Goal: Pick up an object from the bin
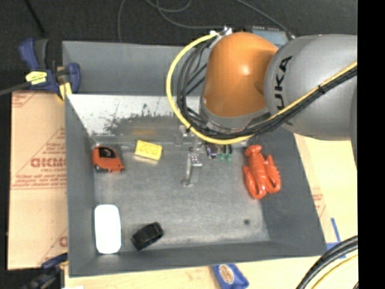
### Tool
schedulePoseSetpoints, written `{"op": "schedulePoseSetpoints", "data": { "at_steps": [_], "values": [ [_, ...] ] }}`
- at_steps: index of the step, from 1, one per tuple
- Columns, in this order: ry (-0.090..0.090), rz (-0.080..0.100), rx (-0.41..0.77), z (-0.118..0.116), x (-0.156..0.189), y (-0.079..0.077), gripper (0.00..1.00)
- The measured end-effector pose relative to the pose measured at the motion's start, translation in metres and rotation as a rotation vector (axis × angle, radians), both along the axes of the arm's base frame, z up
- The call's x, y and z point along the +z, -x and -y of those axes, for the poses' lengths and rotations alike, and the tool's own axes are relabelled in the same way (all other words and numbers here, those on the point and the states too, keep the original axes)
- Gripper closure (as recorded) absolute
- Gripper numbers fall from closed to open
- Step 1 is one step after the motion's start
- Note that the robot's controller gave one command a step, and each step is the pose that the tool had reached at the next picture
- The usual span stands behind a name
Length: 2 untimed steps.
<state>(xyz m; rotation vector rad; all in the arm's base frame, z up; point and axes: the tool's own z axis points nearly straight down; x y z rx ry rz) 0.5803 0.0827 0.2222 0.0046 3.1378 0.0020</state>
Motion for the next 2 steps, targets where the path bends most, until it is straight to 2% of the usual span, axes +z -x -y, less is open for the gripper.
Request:
{"op": "schedulePoseSetpoints", "data": {
  "at_steps": [1, 2],
  "values": [
    [0.000, 0.000, 0.000, 0.000, 0.000, 0.000, 0.00],
    [0.001, 0.010, 0.093, 0.002, -0.022, 0.025, 0.00]
  ]
}}
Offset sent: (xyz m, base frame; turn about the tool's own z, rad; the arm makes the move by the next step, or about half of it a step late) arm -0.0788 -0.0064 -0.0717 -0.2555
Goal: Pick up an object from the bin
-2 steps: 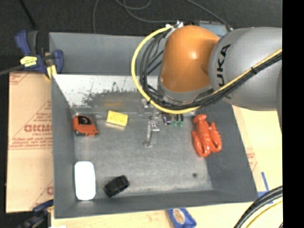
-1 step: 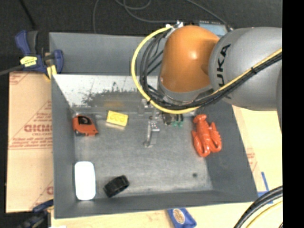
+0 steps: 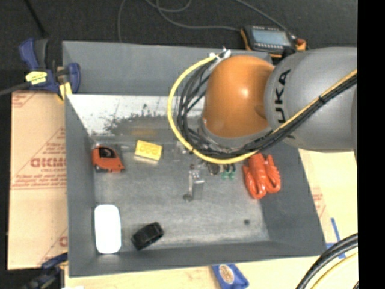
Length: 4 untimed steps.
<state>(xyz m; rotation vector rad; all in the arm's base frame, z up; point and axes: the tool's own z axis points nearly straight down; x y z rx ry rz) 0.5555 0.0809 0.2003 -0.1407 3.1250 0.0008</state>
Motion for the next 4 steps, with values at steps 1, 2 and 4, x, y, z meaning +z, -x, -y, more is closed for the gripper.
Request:
{"op": "schedulePoseSetpoints", "data": {
  "at_steps": [1, 2, 4],
  "values": [
    [0.001, -0.010, 0.066, 0.003, -0.045, 0.021, 0.00],
    [0.001, -0.017, -0.113, -0.007, -0.057, 0.030, 0.00],
    [0.001, -0.009, 0.065, -0.054, -0.123, 0.070, 0.00]
  ]
}}
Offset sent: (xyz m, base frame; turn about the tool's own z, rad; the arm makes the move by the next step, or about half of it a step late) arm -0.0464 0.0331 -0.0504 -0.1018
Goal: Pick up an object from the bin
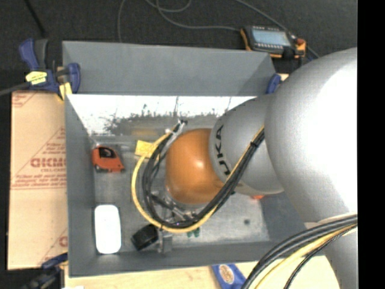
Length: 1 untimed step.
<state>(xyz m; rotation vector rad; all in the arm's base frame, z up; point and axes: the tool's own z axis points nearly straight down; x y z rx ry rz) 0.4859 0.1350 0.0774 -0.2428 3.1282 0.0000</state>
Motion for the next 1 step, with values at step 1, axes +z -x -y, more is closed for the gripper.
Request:
{"op": "schedulePoseSetpoints", "data": {
  "at_steps": [1],
  "values": [
    [-0.001, -0.001, -0.079, -0.0388, -0.0047, -0.0061, 1.00]
  ]
}}
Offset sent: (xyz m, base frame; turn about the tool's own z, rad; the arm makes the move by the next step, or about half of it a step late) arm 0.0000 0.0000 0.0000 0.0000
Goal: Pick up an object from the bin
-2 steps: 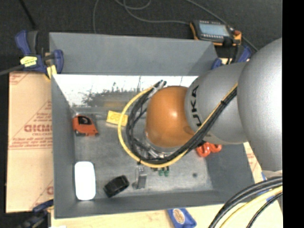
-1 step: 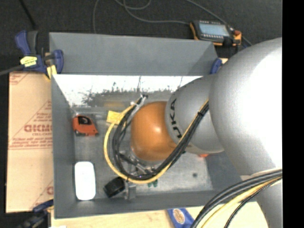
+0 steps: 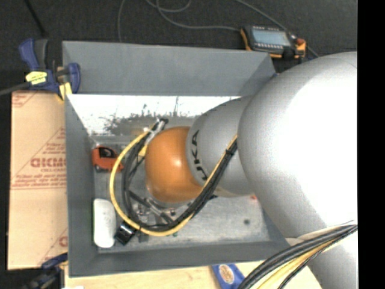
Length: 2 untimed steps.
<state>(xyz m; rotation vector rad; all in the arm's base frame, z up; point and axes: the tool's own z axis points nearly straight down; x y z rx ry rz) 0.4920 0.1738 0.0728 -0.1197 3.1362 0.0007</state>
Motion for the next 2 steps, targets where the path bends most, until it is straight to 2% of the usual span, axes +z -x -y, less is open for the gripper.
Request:
{"op": "schedulePoseSetpoints", "data": {
  "at_steps": [1, 2],
  "values": [
    [0.000, 0.000, -0.001, 0.000, 0.000, 0.000, 1.00],
    [0.002, -0.009, 0.001, 0.002, 0.048, -0.003, 1.00]
  ]
}}
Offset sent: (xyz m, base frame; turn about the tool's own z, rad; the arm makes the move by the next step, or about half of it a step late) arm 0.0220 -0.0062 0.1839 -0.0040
